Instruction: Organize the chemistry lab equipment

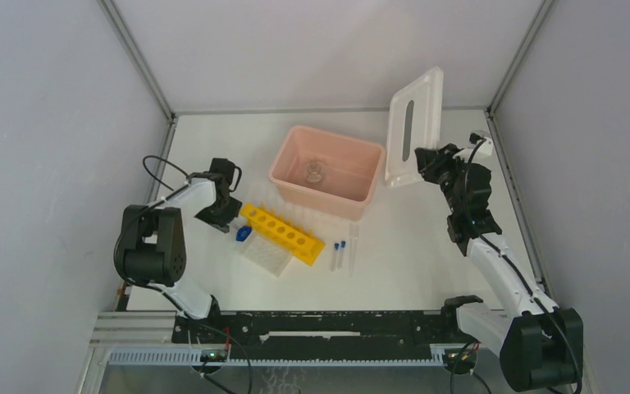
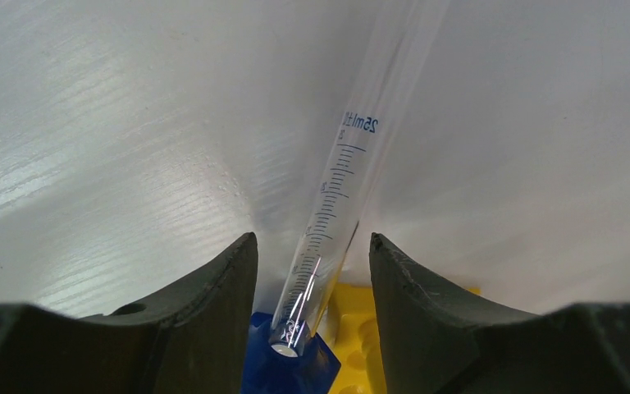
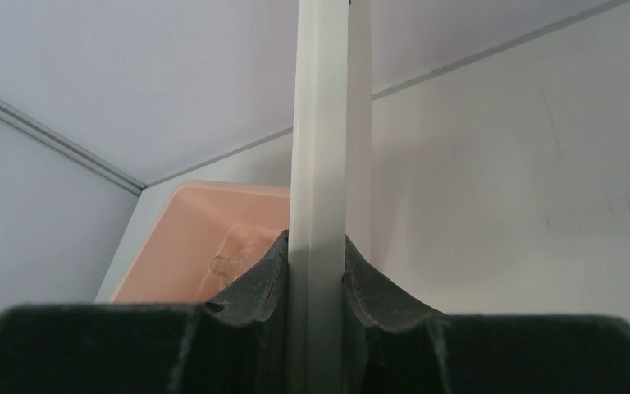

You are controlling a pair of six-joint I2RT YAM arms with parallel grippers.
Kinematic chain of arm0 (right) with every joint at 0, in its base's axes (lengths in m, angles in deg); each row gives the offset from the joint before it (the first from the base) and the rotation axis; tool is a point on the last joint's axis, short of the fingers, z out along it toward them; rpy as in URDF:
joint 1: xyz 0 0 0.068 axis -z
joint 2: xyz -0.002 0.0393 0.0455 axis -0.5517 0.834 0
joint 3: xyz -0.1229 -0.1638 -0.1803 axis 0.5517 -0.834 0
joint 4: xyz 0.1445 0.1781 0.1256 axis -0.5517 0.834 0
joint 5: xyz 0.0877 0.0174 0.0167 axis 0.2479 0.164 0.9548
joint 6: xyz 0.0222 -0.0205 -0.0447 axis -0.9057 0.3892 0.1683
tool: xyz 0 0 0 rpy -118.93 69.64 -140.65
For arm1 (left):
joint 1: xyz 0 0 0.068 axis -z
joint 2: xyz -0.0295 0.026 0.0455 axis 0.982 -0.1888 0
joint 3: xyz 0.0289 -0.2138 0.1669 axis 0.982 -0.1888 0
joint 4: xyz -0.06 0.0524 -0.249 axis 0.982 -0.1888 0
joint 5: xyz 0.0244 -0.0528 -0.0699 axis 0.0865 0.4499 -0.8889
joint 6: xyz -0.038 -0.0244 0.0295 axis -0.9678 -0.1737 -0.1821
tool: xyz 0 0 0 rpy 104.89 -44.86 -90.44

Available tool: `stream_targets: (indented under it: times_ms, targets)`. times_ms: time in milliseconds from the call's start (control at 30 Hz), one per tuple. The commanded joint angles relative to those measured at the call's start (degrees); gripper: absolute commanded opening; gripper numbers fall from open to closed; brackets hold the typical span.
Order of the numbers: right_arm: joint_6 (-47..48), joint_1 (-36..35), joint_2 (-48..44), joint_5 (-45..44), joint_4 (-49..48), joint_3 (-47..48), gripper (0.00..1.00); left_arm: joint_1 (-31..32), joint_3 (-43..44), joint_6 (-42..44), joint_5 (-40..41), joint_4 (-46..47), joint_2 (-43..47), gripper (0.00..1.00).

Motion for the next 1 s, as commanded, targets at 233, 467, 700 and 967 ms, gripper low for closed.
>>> stream_targets:
  times_ms: [233, 467, 700, 967]
  targets:
    - [0.1, 0.2, -0.7, -0.7, -6.0, -0.5, 0.00, -0.4, -0.7, 2.7, -0.6, 1.8, -1.4, 0.42]
    - [0.0, 0.3, -0.9, -0.6, -6.0, -0.5, 0.00, -0.4, -0.3, 4.0, -0.3, 1.3, -1.6, 0.14]
    - [-0.1, 0.3, -1.3, -0.2, -6.1, -0.5, 0.00, -0.4, 0.3, 3.7, 2.1, -0.8, -0.6, 0.10]
    - [-0.5, 0.5, -1.2, 0.1, -6.4, -0.3, 0.00, -0.9, 3.3, 3.6, 7.2, -5.7, 6.6, 0.03]
